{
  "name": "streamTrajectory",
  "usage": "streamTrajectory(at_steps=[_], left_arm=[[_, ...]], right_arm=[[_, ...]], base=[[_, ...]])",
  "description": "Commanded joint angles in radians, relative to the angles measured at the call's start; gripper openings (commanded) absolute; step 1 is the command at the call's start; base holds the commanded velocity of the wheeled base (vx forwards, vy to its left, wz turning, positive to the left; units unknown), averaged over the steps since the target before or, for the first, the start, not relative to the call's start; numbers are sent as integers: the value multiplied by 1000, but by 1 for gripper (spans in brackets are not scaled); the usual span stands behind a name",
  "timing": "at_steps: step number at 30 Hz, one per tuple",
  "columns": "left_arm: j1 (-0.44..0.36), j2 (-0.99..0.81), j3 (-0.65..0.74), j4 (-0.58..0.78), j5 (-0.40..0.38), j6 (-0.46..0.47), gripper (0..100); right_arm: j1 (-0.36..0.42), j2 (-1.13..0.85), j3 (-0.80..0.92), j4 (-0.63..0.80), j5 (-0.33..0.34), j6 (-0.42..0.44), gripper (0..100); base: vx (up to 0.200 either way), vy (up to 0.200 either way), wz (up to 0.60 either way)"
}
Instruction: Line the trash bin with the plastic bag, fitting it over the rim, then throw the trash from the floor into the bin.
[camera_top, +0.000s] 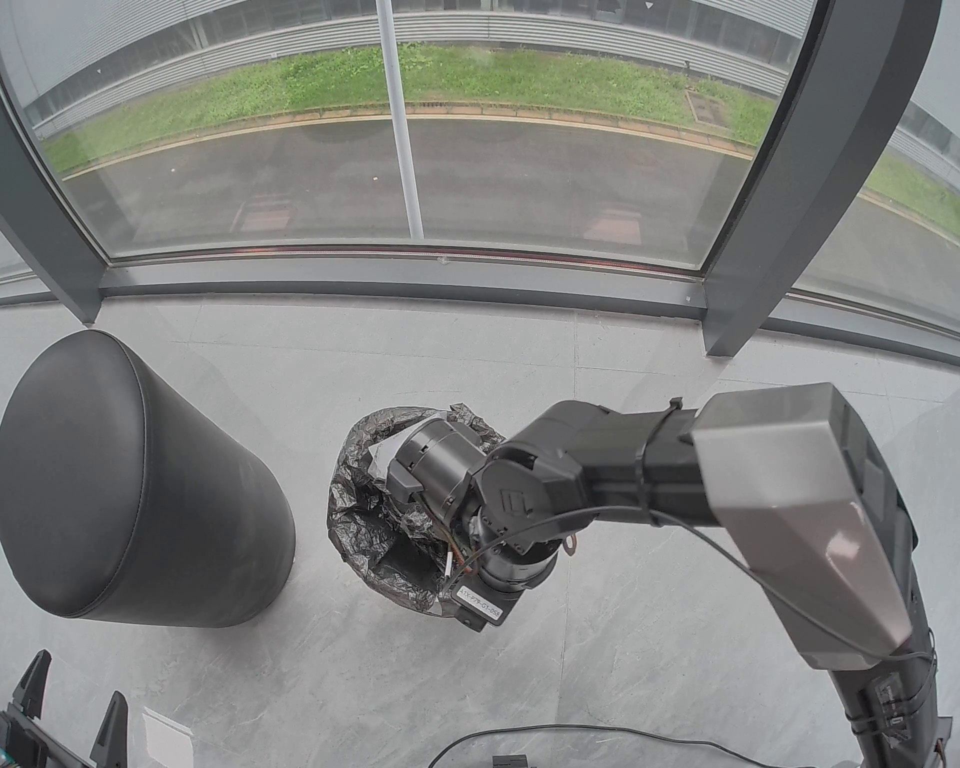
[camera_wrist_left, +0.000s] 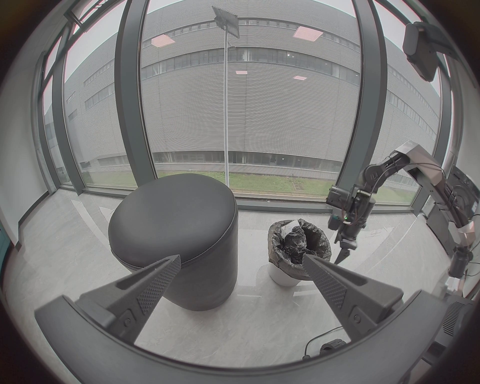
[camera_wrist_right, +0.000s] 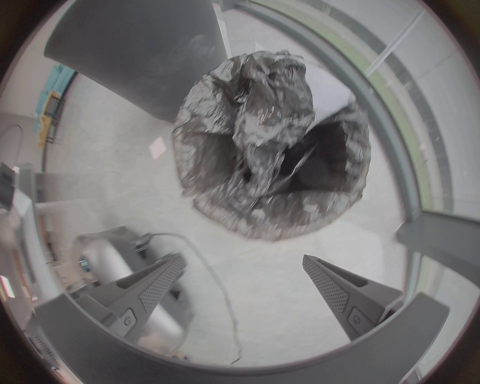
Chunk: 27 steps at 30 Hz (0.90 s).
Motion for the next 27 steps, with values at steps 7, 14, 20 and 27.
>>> streamTrajectory(at_steps=[7,14,20,27], left_arm=[[0,-15,18,-1,0,-1,100],[0,-15,18,-1,0,-1,100],[0,-15,18,-1,0,-1,100],[0,-15,18,0,0,-1,100]], right_arm=[[-7,-151,0,-186,124,317,100],[-7,-272,0,219,212,438,100],[-91,-359,0,797,496,407,100],[-84,-327,0,799,494,424,100]], base=[[0,0,0],[0,0,0],[0,0,0],[0,0,0]])
